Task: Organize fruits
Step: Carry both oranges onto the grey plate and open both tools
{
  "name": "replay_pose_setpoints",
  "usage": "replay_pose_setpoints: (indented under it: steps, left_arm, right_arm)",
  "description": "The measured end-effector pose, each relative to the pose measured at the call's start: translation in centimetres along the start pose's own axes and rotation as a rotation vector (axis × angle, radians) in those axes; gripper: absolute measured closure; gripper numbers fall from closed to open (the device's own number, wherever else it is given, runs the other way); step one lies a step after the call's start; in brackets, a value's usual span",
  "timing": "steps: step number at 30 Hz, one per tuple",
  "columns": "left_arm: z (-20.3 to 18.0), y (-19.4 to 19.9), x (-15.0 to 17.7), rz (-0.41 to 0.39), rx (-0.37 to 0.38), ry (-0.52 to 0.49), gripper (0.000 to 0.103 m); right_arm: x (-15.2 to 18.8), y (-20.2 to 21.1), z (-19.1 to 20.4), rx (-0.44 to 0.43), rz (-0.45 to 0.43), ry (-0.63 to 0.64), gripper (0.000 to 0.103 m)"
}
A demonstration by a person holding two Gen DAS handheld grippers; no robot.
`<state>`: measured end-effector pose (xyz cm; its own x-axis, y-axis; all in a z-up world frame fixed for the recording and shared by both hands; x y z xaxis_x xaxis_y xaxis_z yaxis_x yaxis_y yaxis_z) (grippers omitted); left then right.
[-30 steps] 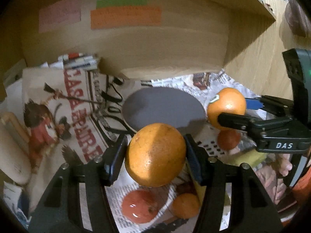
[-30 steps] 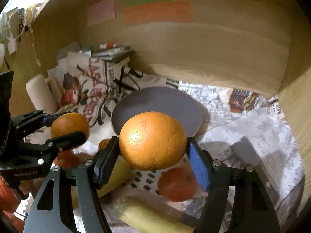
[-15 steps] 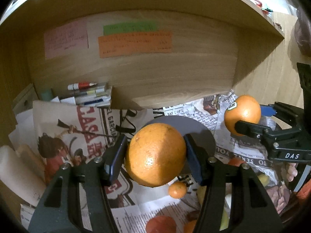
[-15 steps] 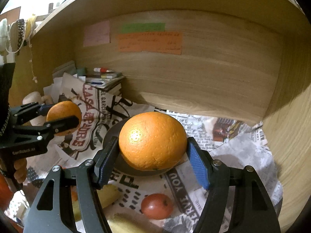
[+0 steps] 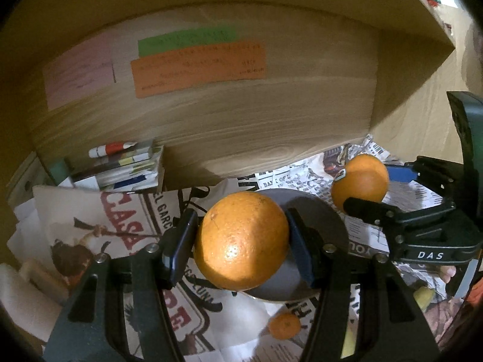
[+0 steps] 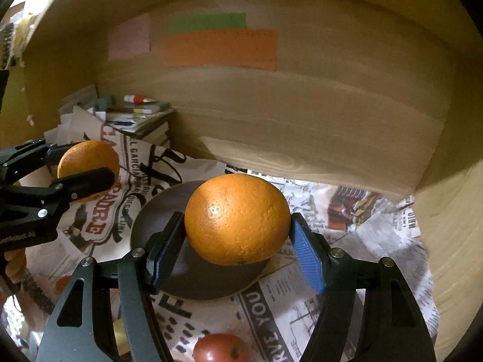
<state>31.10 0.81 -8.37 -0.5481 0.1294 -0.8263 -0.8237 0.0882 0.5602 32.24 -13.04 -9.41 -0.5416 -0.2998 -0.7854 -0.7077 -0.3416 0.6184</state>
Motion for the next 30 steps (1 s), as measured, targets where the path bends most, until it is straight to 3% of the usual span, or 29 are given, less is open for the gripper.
replay_pose_setpoints:
  steps: [16,30]
  left_arm:
    - [1.0,-7.3,-0.5,0.117,0.012,-0.023,0.044]
    - [0.5,-12.8,1.4,0.234,0.041,-0.035,0.044]
  right_arm:
    - [-1.0,-6.3,-0.1,-0.042,0.133,0.03,0.037]
    - [1.1,-10.1,-0.6,-0.079,0.268,0.064,0.037]
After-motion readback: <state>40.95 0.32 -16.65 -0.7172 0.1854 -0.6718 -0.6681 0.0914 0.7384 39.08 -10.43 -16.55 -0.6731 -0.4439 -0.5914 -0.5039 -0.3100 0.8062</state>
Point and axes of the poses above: each gripper's, at about its wrist camera, not at the fingertips, and y roughly against the way its jaws point, z to its left, x to its underside, the point moved 9 cm from there along -y, roughly the way its jaws point, and after that the axes turned 1 degree about y, right-handed, at the moved point
